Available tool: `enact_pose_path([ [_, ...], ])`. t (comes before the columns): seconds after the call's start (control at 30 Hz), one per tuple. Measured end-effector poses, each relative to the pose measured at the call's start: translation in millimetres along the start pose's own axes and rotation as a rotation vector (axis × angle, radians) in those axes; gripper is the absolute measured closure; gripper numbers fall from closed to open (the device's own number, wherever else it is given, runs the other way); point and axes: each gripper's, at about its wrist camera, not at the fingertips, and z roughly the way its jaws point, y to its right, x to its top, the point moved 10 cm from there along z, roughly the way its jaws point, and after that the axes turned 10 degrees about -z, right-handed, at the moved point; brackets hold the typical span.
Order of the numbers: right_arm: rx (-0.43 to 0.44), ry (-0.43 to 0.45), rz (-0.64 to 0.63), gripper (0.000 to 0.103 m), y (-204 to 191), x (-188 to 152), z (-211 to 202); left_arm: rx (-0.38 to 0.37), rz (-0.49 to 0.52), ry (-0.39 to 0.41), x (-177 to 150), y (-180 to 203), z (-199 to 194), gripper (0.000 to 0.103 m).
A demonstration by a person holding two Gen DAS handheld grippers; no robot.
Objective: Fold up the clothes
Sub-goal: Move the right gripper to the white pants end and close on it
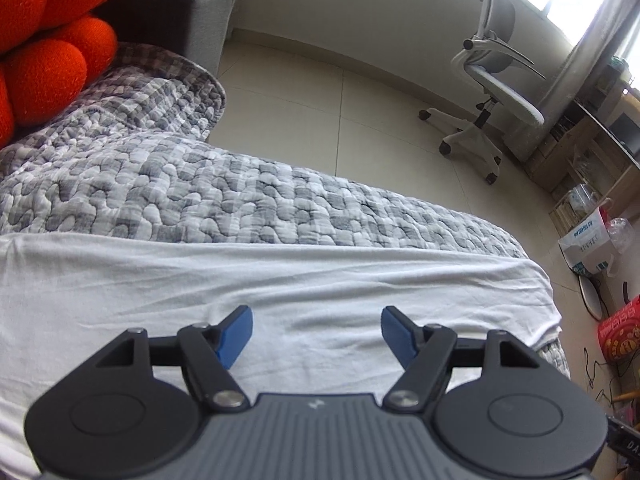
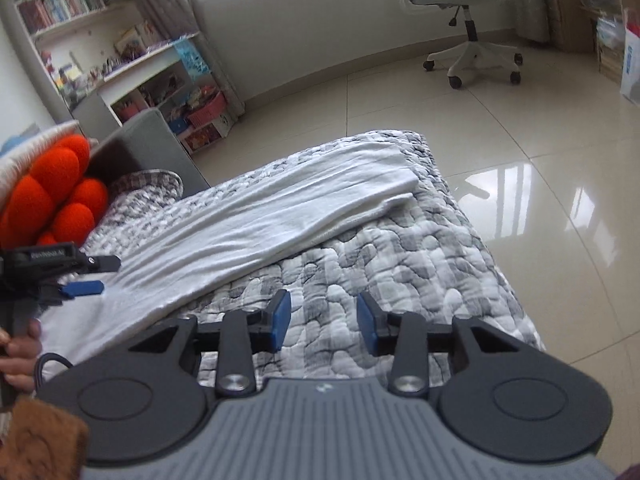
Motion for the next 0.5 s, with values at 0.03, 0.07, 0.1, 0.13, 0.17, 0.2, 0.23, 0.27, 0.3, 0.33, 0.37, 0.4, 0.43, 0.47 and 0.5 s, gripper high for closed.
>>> enact_pose_path([
  [0.03,0.026,0.019,0.027,0.062,1,1,-10,-0.005,0.017,0.004,-1,4,-2,0.031],
  [0.07,0.052,0.039,0.051,0.061,1,4,-21,-0.008,0.032,0.008,-2,6,-4,0.031],
  [0.1,0.079,0.06,0.074,0.06,1,6,-32,-0.008,0.046,0.01,-3,7,-5,0.031],
  [0.13,0.105,0.08,0.097,0.058,2,8,-43,-0.007,0.059,0.012,-4,8,-7,0.031],
  [0.17,0.135,0.1,0.097,0.058,0,12,-56,-0.006,0.073,0.015,-5,9,-8,0.031],
  [0.2,0.166,0.118,0.087,0.057,-3,16,-70,-0.005,0.087,0.017,-6,9,-10,0.031],
  [0.23,0.191,0.135,0.06,0.057,-8,20,-85,-0.004,0.102,0.017,-8,9,-11,0.031],
  [0.27,0.206,0.148,0.021,0.05,-12,25,-98,-0.003,0.115,0.017,-9,8,-12,0.031],
  [0.3,0.209,0.155,-0.013,0.046,-15,29,-108,-0.006,0.126,0.015,-11,9,-13,0.031],
  [0.33,0.206,0.16,-0.044,0.037,-17,33,-117,-0.008,0.137,0.011,-14,10,-15,0.031],
  [0.37,0.199,0.156,-0.05,0.032,-18,35,-120,-0.008,0.15,0.008,-16,11,-15,0.031],
  [0.4,0.191,0.146,-0.035,0.032,-17,34,-113,-0.008,0.163,0.005,-18,12,-16,0.031],
  [0.43,0.183,0.133,-0.014,0.032,-15,32,-103,-0.006,0.177,0.002,-21,13,-16,0.031],
  [0.47,0.176,0.12,0.006,0.032,-13,30,-94,0.0,0.193,-0.001,-24,13,-16,0.031],
  [0.5,0.161,0.111,0.033,0.032,-10,26,-80,0.006,0.209,-0.005,-26,14,-16,0.031],
])
